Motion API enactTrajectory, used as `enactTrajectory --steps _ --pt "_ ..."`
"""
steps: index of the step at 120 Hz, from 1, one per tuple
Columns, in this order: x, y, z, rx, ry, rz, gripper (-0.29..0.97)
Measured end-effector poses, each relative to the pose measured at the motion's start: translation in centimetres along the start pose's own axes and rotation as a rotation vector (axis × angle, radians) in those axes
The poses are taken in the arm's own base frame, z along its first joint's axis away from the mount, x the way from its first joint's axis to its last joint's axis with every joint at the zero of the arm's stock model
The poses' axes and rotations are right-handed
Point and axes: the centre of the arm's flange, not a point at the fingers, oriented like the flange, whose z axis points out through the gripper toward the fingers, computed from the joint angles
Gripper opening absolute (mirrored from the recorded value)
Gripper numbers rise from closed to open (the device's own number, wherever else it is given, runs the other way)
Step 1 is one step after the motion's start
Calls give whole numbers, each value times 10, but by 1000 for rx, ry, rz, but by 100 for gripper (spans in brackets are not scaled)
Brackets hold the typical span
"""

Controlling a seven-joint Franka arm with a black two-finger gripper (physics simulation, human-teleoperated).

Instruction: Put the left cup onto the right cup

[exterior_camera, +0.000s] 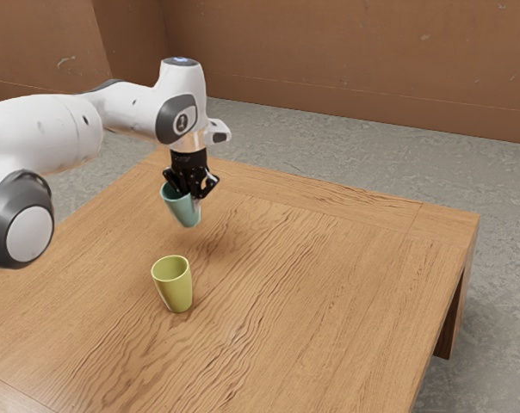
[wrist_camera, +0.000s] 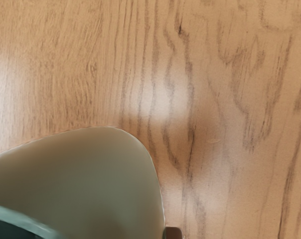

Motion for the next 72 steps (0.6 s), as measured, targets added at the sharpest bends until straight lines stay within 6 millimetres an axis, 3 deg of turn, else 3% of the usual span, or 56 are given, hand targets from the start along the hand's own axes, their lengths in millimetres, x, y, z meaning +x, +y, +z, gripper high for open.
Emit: enactTrajectory --steps 36,72 --pt "-71 10 -49 -18 -87 9 -10" --pt "-115 36 -58 -20 -156 27 -10"
